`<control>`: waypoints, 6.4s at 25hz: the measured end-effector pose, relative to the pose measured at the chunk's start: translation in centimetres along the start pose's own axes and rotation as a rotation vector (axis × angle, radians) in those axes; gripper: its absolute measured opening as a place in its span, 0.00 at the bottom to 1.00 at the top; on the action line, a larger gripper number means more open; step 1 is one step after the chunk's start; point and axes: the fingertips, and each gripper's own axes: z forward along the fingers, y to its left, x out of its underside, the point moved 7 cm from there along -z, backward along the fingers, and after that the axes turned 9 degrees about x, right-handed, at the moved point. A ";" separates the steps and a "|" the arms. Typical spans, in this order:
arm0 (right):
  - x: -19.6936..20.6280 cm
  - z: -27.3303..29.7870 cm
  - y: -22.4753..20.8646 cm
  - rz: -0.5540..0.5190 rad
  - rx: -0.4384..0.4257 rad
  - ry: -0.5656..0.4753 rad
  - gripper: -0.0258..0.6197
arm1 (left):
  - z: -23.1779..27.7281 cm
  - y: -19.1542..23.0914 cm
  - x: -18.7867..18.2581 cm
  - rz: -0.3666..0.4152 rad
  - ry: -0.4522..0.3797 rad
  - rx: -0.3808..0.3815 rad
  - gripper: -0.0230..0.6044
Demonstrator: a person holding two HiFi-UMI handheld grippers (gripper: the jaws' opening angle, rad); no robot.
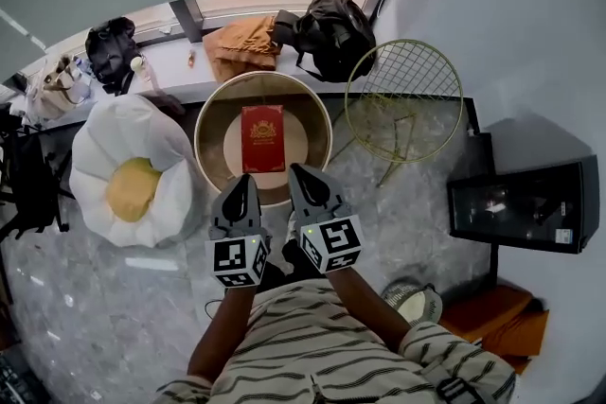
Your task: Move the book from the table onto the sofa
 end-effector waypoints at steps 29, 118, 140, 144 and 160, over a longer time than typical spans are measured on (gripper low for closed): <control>7.8 14.1 -1.1 0.095 0.024 0.161 0.10 | 10.0 10.6 6.6 -0.084 0.132 -0.013 0.09; 45.9 32.6 -12.2 0.399 0.022 0.911 0.64 | 27.5 25.2 44.1 -0.584 0.835 0.212 0.62; 46.1 32.9 -11.6 0.361 0.006 0.931 0.65 | 27.8 24.9 44.2 -0.592 0.861 0.217 0.61; 46.1 32.8 -11.7 0.347 0.010 0.943 0.65 | 27.7 24.8 44.1 -0.587 0.868 0.200 0.61; 44.9 31.1 -10.7 0.339 -0.003 0.944 0.62 | 25.7 23.8 43.0 -0.597 0.867 0.169 0.60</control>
